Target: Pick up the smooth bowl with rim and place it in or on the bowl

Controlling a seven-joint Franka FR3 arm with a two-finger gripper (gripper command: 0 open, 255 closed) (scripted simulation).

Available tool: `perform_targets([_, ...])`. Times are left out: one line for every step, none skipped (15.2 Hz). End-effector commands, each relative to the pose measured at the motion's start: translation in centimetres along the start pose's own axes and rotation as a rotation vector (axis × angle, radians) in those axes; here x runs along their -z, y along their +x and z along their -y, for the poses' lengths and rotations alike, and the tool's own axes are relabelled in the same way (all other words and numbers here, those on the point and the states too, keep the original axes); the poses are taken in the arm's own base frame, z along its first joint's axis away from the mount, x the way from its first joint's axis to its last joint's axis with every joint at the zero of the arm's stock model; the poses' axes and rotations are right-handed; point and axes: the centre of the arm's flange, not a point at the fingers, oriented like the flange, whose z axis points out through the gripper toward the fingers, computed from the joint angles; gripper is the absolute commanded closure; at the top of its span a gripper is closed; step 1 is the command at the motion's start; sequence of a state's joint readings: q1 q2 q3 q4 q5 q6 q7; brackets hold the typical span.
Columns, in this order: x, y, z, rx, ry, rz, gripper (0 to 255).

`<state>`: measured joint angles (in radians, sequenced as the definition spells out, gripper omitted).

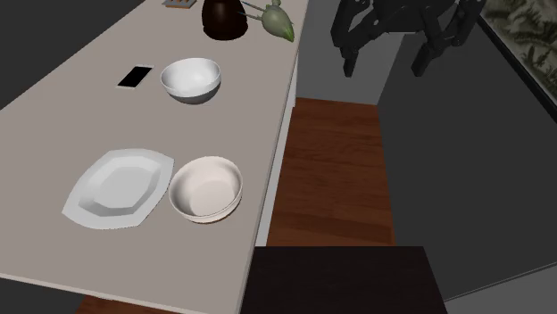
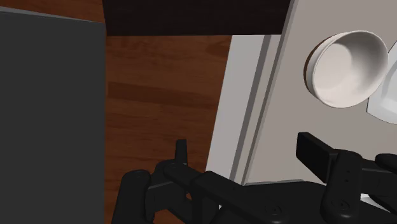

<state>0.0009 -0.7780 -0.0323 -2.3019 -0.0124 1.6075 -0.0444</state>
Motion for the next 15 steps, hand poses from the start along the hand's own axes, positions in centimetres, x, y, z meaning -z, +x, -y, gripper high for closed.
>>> perform_targets([0.0,0.0,0.0,0.000,0.000,0.000,0])
perform_targets([-1.1,-0.2,0.7,0.000,0.006,-0.003,0])
perform_targets([-2.1,-0.4,1.4,0.000,0.011,-0.005,0])
perform_targets([-3.2,-0.5,2.1,0.001,0.017,-0.008,0])
perform_targets([-4.2,-0.7,2.8,0.001,0.023,-0.011,0])
perform_targets([-5.3,-0.9,3.5,0.001,0.028,-0.013,0])
perform_targets([-6.3,-1.0,4.2,0.001,0.034,-0.016,0])
perform_targets([-7.4,-1.2,4.9,0.002,0.040,-0.018,0])
perform_targets([-8.4,-1.3,5.6,0.002,0.045,-0.021,0])
perform_targets([-9.4,-1.5,6.4,0.002,0.051,-0.024,0])
perform_targets([-10.5,-1.7,7.1,0.002,0.056,-0.026,0])
perform_targets([-11.5,-1.8,7.8,0.003,0.062,-0.029,0])
perform_targets([-12.5,-2.0,8.6,0.003,0.068,-0.032,0])
perform_targets([-13.5,-2.1,9.3,0.003,0.073,-0.034,0])
perform_targets([-14.6,-2.2,10.1,0.003,0.079,-0.037,0])
